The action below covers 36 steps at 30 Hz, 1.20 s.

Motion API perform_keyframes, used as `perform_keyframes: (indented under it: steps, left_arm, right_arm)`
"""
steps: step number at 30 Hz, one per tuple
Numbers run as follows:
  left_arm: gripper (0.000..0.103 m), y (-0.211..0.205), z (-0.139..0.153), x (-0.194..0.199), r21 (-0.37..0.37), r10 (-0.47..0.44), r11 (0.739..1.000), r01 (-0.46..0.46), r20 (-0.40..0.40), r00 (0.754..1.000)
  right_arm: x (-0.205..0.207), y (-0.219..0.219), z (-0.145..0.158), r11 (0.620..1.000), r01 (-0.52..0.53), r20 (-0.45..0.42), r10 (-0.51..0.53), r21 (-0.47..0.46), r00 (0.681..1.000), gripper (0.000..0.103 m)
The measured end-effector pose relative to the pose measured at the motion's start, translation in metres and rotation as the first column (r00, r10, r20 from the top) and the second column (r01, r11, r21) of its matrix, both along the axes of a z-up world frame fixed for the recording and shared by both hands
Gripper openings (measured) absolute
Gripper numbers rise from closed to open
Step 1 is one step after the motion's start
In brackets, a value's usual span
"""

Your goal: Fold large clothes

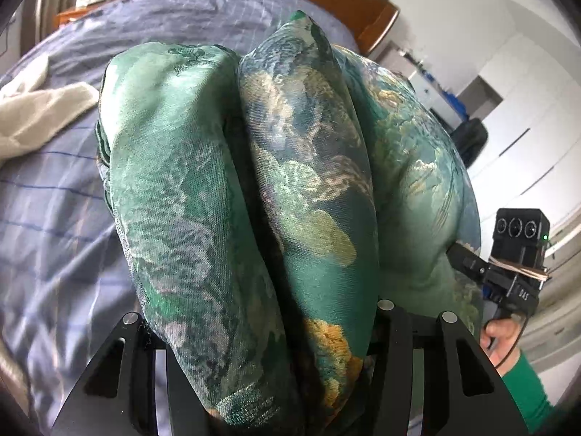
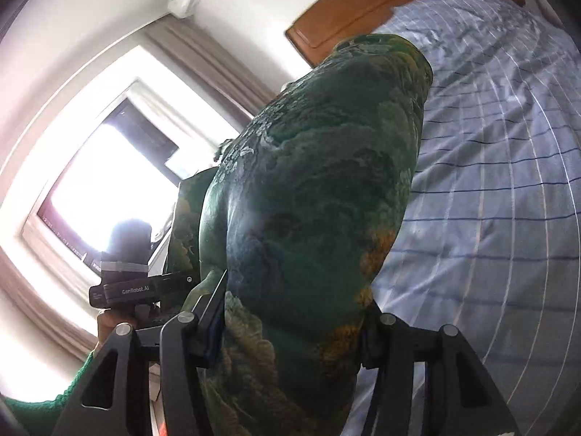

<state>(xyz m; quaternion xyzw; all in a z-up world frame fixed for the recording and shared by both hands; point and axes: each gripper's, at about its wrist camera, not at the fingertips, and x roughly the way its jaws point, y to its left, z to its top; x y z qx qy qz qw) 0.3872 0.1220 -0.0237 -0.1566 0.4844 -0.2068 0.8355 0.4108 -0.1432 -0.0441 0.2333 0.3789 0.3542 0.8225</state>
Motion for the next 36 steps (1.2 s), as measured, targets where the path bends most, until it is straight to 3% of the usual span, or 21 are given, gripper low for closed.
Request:
perform_keyframes:
  steps: [4,6,7,8,10,12,14,18,21,24,26,31,33,36]
  left_arm:
    - [0.054,-0.018,-0.048,0.020,0.026,-0.012,1.000,0.015,-0.089,0.996]
    - [0.067,-0.020,-0.065,0.021,0.051,-0.007,0.999,0.012,-0.103,0.995]
    - [0.078,-0.017,-0.072,0.020,0.038,0.003,0.999,0.001,-0.107,0.994]
    - [0.088,-0.013,-0.075,0.018,0.010,0.011,1.000,-0.010,-0.113,0.994]
    - [0.096,-0.003,-0.075,0.012,-0.043,0.012,0.999,-0.017,-0.119,0.993]
    - [0.098,0.005,-0.069,0.002,-0.050,0.000,0.999,-0.005,-0.105,0.995]
    - [0.098,0.013,-0.053,-0.012,-0.030,-0.006,1.000,0.003,-0.083,0.996]
    - [0.097,0.035,-0.035,-0.045,0.077,0.038,0.996,-0.040,0.024,0.999]
    - [0.097,0.028,-0.017,-0.072,0.203,0.068,0.975,-0.095,0.133,0.989]
    - [0.101,0.016,0.009,-0.108,0.291,0.070,0.946,-0.140,0.238,0.969]
    - [0.102,-0.011,0.017,-0.118,0.321,0.078,0.929,-0.182,0.311,0.947]
    - [0.102,-0.055,0.046,-0.152,0.329,0.118,0.892,-0.311,0.494,0.861]
    - [0.103,-0.070,0.047,-0.163,0.309,0.134,0.892,-0.329,0.514,0.847]
    - [0.103,-0.074,0.050,-0.180,0.283,0.166,0.895,-0.345,0.506,0.846]
  right_arm:
    - [0.028,-0.009,-0.043,1.000,0.018,-0.095,-0.020,-0.025,0.995,0.055]
    - [0.035,-0.013,-0.065,0.998,0.021,-0.140,-0.029,-0.055,0.990,0.055]
    - [0.038,-0.018,-0.081,0.998,0.029,-0.176,-0.039,-0.059,0.984,0.056]
    - [0.039,-0.024,-0.090,0.998,0.038,-0.202,-0.045,-0.040,0.978,0.061]
    - [0.041,-0.036,-0.107,0.998,0.069,-0.271,-0.063,0.012,0.960,0.076]
    - [0.039,-0.042,-0.111,0.996,0.091,-0.300,-0.084,0.009,0.950,0.086]
    - [0.034,-0.046,-0.103,0.995,0.099,-0.297,-0.103,-0.027,0.949,0.090]
    - [0.015,-0.051,-0.070,0.964,0.158,-0.193,-0.201,-0.214,0.961,0.090]
    - [-0.024,-0.037,-0.024,0.873,0.212,-0.010,-0.241,-0.440,0.970,0.090]
    - [-0.055,-0.022,0.005,0.774,0.279,0.123,-0.255,-0.569,0.959,0.090]
    - [-0.087,-0.009,0.029,0.722,0.328,0.210,-0.252,-0.609,0.945,0.090]
    - [-0.134,0.005,0.063,0.651,0.411,0.323,-0.258,-0.638,0.911,0.093]
    - [-0.155,0.006,0.073,0.626,0.432,0.359,-0.249,-0.649,0.900,0.094]
    - [-0.170,0.011,0.076,0.602,0.453,0.384,-0.249,-0.658,0.889,0.094]
